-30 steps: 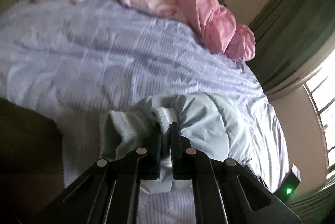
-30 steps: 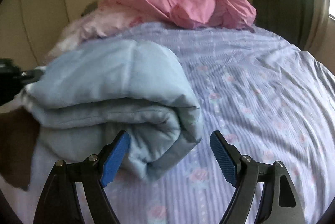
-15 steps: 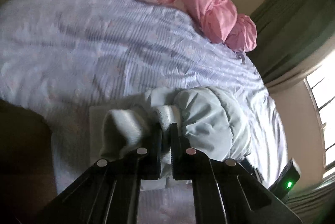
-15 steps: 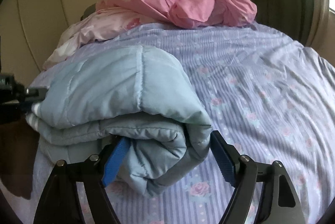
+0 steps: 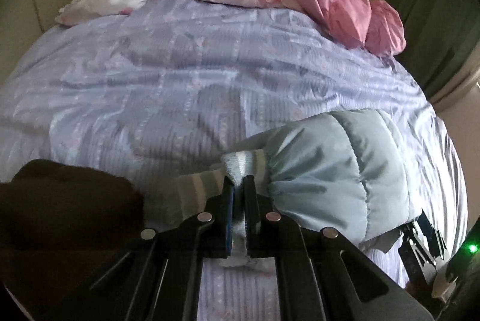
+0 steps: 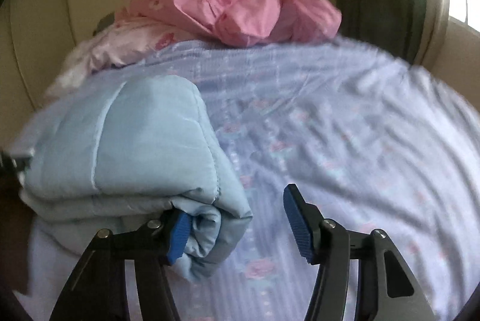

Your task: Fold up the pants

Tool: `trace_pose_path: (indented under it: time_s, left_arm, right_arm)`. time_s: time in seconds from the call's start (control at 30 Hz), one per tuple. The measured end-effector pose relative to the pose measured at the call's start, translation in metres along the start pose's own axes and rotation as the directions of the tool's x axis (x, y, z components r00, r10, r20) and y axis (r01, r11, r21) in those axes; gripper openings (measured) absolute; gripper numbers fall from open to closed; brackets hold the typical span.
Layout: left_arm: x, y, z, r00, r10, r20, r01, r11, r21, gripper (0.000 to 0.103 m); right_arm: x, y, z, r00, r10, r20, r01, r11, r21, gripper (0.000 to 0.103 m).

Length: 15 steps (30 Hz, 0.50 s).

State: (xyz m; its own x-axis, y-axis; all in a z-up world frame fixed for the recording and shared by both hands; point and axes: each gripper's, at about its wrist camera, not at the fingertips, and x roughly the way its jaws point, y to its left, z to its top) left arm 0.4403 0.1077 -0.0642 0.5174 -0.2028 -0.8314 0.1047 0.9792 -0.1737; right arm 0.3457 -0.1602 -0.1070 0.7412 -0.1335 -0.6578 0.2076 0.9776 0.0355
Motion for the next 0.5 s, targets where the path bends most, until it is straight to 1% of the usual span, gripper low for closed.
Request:
trace_pose_path:
  time_s: [0.03,0.1,0.17,0.2,0.23,0.3,0.33,0.4,0.47,0.5]
  left_arm:
    - [0.002,-0.003,-0.002,1.000,0.004,-0.003,-0.004,1.000,0.008,0.008]
    - [0.006,-0.009,-0.007,1.000,0.020,-0.013,-0.020,1.000,0.021,0.008]
    - [0.013,-0.013,-0.011,0.998,0.053,-0.024,-0.053,0.998,0.025,0.008]
    - [0.015,-0.011,-0.014,0.997,0.067,-0.030,-0.066,0.998,0.019,0.008]
    - [0.016,-0.011,-0.015,0.996,0.080,-0.030,-0.080,0.997,0.016,0.008]
    - [0.016,-0.012,-0.017,0.993,0.114,-0.014,-0.114,0.993,0.023,0.008]
    - [0.015,-0.015,-0.019,0.991,0.133,-0.004,-0.133,0.990,0.040,0.008]
    - [0.013,-0.020,-0.021,0.986,0.167,0.016,-0.168,0.983,0.072,0.008]
    - [0.009,-0.024,-0.022,0.981,0.189,0.034,-0.192,0.977,0.092,0.008]
    - [0.005,-0.027,-0.023,0.979,0.196,0.051,-0.201,0.974,0.108,0.008]
  right_arm:
    - [0.000,-0.003,-0.002,1.000,-0.017,-0.001,0.017,1.000,0.008,0.058]
    - [0.008,-0.017,-0.005,0.999,-0.027,-0.033,0.029,0.997,0.069,0.058]
    - [0.018,-0.028,-0.007,0.998,-0.011,-0.065,0.019,0.993,0.113,0.058]
    - [0.020,-0.030,-0.009,0.997,-0.002,-0.075,0.011,0.993,0.116,0.058]
    - [0.020,-0.030,-0.009,0.996,0.001,-0.084,0.008,0.995,0.102,0.059]
    - [0.019,-0.026,-0.007,0.995,0.011,-0.095,-0.005,0.998,0.065,0.065]
    - [0.017,-0.025,-0.006,0.995,0.012,-0.100,-0.008,0.999,0.046,0.072]
    - [0.004,-0.023,-0.005,0.993,0.038,-0.111,-0.037,0.999,0.010,0.072]
    - [-0.014,-0.024,-0.006,0.991,0.065,-0.113,-0.062,0.998,0.026,0.072]
    - [-0.026,-0.025,-0.008,0.993,0.065,-0.103,-0.062,0.998,0.033,0.072]
